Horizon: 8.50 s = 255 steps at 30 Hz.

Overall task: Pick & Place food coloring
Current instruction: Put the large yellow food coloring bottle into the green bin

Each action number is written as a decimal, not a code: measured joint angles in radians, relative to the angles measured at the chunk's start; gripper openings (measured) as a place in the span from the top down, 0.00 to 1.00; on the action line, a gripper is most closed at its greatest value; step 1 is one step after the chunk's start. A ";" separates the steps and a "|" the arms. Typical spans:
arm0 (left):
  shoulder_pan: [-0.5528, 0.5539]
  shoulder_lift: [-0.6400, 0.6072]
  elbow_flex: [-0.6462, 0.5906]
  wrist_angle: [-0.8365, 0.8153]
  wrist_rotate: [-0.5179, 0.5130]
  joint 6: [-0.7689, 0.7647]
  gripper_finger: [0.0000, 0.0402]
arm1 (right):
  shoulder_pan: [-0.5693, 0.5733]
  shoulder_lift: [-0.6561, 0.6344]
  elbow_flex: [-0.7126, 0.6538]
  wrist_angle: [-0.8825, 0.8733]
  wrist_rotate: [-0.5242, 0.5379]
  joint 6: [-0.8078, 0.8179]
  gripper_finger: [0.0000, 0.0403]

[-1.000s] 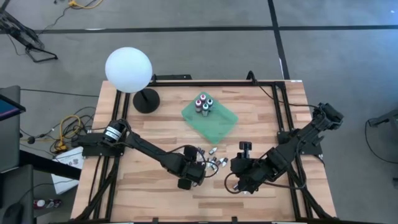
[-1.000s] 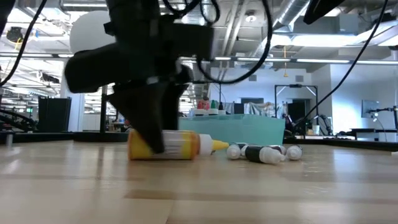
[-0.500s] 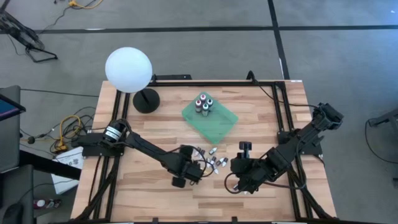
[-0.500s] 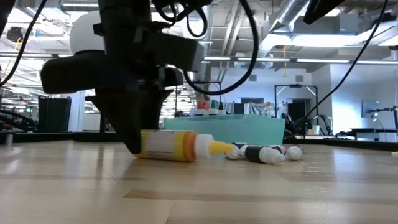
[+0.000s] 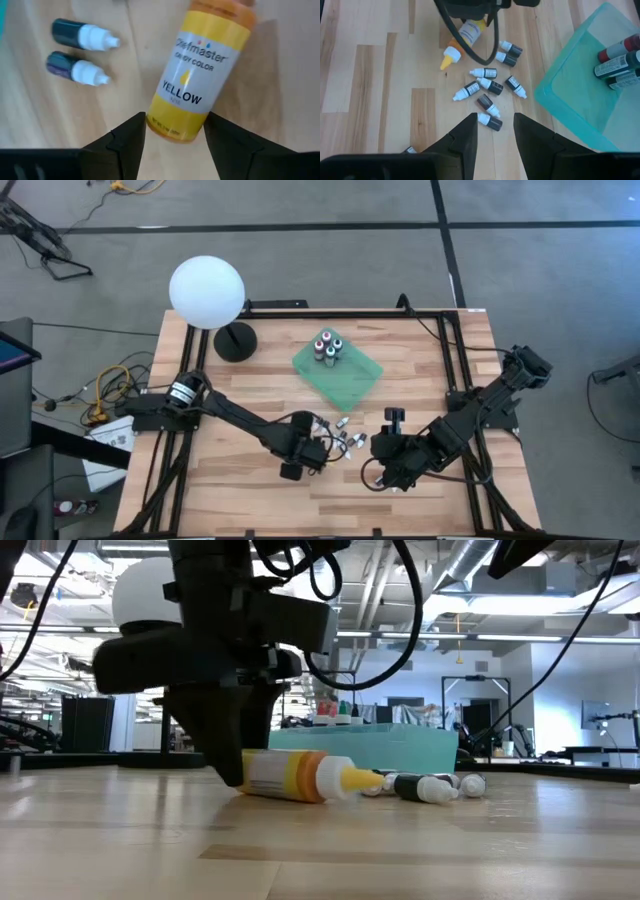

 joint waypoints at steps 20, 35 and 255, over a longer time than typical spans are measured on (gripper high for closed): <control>0.011 -0.020 0.000 0.065 0.025 0.056 0.58 | 0.000 0.000 -0.027 0.014 -0.002 0.009 0.71; 0.011 -0.021 0.000 0.066 0.015 0.097 0.37 | 0.000 0.000 -0.027 0.014 -0.003 0.009 0.71; 0.130 0.019 0.021 0.114 0.268 0.066 0.56 | -0.001 0.000 -0.027 0.053 -0.001 -0.008 0.71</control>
